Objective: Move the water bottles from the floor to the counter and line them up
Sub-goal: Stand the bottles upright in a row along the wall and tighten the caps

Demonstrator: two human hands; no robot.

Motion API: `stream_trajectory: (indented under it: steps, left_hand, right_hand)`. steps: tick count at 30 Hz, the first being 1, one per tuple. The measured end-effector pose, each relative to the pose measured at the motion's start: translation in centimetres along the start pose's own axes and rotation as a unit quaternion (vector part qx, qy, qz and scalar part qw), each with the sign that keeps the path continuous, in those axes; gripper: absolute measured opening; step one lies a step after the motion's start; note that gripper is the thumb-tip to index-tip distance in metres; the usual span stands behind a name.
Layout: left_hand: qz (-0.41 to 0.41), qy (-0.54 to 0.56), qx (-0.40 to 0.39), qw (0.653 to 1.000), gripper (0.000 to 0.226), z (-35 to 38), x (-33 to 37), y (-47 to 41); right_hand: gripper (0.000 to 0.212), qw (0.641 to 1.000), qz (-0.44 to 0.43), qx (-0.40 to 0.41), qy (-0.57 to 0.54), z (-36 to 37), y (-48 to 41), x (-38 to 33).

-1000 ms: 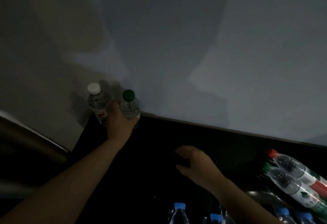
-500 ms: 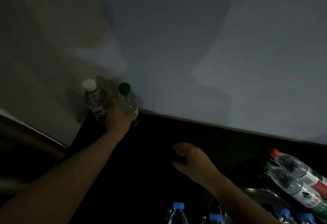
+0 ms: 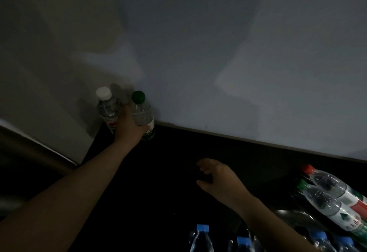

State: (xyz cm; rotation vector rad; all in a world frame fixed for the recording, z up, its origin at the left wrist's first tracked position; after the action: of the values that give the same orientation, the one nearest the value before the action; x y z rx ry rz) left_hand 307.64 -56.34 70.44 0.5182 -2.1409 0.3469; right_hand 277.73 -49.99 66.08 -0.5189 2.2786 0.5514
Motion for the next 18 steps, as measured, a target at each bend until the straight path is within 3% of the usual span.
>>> stream_trajectory:
  steps: [8,15,18]
  left_hand:
    - [-0.023,0.031,-0.053,0.998,0.058,-0.4,-0.2,1.4]
    - [-0.134,0.067,-0.098,0.984,0.075,-0.7,-2.8,8.8]
    - [-0.155,0.067,-0.151,0.974,0.066,-0.4,-2.5,12.2]
  right_hand:
    - [0.047,1.000,-0.005,0.011,-0.015,-0.2,1.0,-0.9]
    - [0.048,1.000,0.019,0.019,0.003,-0.2,3.8,-1.0]
    - [0.047,0.999,0.034,0.036,0.012,-0.5,5.6,-1.0]
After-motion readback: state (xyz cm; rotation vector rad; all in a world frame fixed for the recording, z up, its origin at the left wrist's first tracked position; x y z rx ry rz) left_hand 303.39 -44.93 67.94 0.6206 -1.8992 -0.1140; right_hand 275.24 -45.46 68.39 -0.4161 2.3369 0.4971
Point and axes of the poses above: each hand's wrist, its own y-axis away from the middle knuckle, its own z-axis out of the palm, x = y × z, the point moved 8 cm from there along -y, towards the middle knuckle, and after that the axes turned 2 degrees about x, right-handed, at the moved point
